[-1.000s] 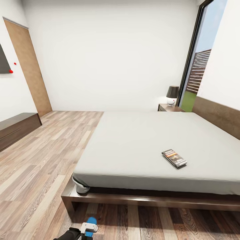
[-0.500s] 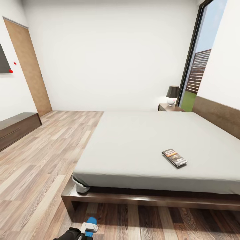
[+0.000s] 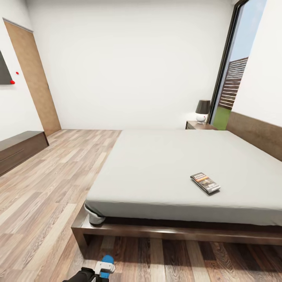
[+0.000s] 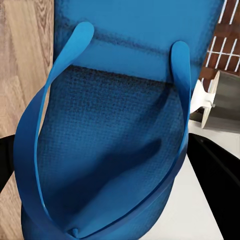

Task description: In the bedroom, move the book from the bed onto either nightstand, and place the two sandals side by side next to the bed.

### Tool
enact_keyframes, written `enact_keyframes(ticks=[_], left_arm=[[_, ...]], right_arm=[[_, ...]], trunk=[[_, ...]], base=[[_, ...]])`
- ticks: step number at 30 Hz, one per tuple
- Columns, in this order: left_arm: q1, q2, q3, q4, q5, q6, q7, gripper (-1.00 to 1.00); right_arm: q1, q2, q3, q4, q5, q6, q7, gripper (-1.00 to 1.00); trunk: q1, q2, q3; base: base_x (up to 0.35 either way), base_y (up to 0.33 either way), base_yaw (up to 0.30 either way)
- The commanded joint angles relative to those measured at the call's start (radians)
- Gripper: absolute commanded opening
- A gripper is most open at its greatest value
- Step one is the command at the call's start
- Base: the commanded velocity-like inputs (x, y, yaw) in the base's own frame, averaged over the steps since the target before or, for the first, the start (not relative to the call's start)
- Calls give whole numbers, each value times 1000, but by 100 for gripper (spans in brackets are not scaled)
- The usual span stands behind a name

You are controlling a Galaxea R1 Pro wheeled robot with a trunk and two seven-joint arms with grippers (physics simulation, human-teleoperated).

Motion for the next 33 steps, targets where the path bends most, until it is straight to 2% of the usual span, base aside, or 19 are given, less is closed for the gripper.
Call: enact_keyframes(ticks=[1,33], left_arm=[[0,-1,9,-3,-11,6,-7,-100],[0,-1,9,-3,-11,6,-5,-100]], right_arm=[[0,0,7,-1,-8,10,-5,-100],[0,3,7,-1,-8,10,-2,-100]], trunk=[[0,-1,-1],[0,-1,-1]], base=[[0,0,0],[0,0,0]])
